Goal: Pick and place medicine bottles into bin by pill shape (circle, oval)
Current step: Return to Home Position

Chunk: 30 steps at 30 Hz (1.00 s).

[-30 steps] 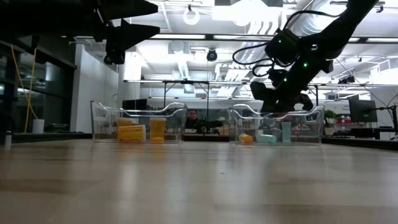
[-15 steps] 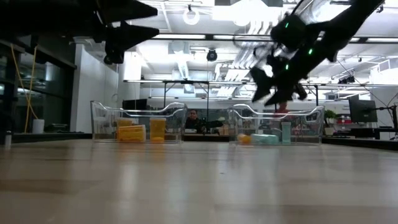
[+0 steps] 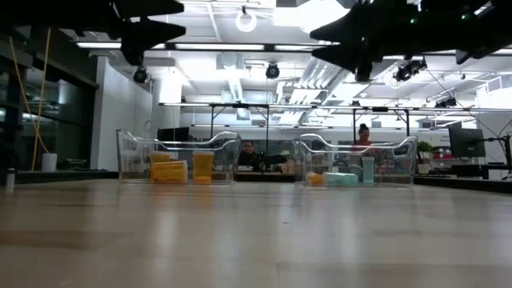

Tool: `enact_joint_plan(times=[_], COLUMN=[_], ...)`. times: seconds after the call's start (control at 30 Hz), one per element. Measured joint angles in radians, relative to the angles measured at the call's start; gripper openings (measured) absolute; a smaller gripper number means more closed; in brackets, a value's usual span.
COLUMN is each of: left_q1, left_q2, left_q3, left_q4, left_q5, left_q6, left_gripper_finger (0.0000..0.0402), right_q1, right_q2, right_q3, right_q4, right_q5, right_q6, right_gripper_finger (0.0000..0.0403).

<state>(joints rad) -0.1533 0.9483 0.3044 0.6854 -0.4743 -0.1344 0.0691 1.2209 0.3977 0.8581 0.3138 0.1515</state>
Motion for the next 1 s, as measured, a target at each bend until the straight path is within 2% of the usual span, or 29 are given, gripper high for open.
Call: enact_joint_plan(times=[0.2, 0.3, 0.4, 0.57, 0.63, 0.83, 1.0], left_q1=[0.136, 0.195, 0.225, 0.211, 0.205, 0.226, 0.283], left_q2=[-0.204, -0.281, -0.343, -0.404, -0.429, -0.531, -0.61], left_q3=[0.001, 0.001, 0.0, -0.024, -0.062, -0.161, -0.192], left_q4=[-0.317, -0.44, -0.514, -0.556, -0.545, -0.541, -0.555], left_q5=[0.189, 0.218, 0.223, 0.163, 0.143, 0.145, 0.266], left_q6=[-0.03, -0.035, -0.037, -0.009, -0.012, -0.019, -0.016], left_gripper_finger=[0.021, 0.0191, 0.0151, 0.004, 0.0011, 0.0002, 0.0001], right_q1=[0.054, 0.065, 0.065, 0.069, 0.069, 0.069, 0.069], right_q2=[0.0, 0.0, 0.001, 0.001, 0.001, 0.001, 0.001], right_q3=[-0.001, -0.001, -0.001, -0.001, -0.001, -0.001, -0.001], right_q4=[0.02, 0.001, -0.006, -0.008, -0.008, -0.011, -0.011], right_q5=[0.0, 0.0, 0.001, -0.001, -0.001, -0.003, -0.003], right_q6=[-0.07, -0.071, -0.055, -0.026, -0.021, -0.021, -0.021], right_gripper_finger=[0.0215, 0.0215, 0.0215, 0.0215, 0.0215, 0.0215, 0.0215])
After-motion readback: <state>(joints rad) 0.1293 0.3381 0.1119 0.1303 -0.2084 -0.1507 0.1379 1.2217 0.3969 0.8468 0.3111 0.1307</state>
